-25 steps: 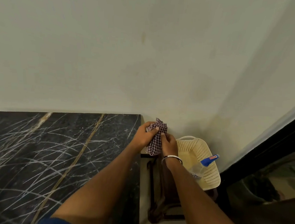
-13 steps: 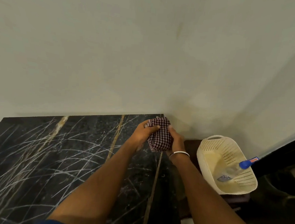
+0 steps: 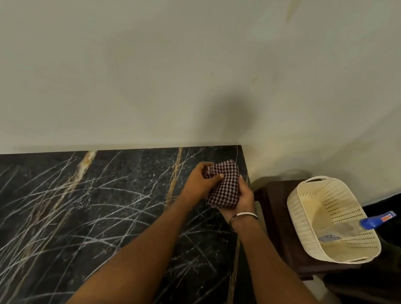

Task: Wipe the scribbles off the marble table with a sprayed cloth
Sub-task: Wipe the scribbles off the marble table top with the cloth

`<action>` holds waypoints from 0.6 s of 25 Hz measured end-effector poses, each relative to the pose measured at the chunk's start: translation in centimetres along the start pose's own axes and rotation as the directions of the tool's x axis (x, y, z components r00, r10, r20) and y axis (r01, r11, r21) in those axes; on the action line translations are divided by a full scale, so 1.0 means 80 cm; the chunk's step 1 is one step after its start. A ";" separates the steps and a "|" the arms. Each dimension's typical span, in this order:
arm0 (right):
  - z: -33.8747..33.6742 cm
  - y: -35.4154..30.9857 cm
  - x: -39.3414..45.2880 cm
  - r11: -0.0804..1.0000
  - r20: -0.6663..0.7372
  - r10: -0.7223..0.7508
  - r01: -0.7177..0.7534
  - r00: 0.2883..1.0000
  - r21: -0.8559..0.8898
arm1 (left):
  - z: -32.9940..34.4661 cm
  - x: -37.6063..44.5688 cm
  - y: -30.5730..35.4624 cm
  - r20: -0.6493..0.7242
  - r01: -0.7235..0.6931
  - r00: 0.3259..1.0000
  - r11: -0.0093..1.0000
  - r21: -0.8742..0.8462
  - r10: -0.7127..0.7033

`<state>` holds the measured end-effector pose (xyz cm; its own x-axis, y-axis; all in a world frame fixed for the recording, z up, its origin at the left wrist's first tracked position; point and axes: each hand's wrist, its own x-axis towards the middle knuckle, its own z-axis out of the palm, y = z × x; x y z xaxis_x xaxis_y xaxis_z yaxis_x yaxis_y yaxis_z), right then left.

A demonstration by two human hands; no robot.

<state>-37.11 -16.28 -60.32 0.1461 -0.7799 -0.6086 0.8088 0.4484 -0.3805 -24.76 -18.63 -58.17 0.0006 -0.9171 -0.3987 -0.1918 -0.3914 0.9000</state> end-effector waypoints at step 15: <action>-0.001 -0.090 0.202 -0.077 0.305 -0.718 0.364 0.626 -0.928 | -0.040 0.082 -0.128 -0.271 -0.022 0.925 0.747 0.664 0.268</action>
<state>-40.60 -32.08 -67.44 -0.3153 -0.9432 0.1045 -0.5375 0.0867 -0.8388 -19.62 -20.88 -69.46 0.2154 -0.9733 -0.0798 -0.7950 -0.2222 0.5645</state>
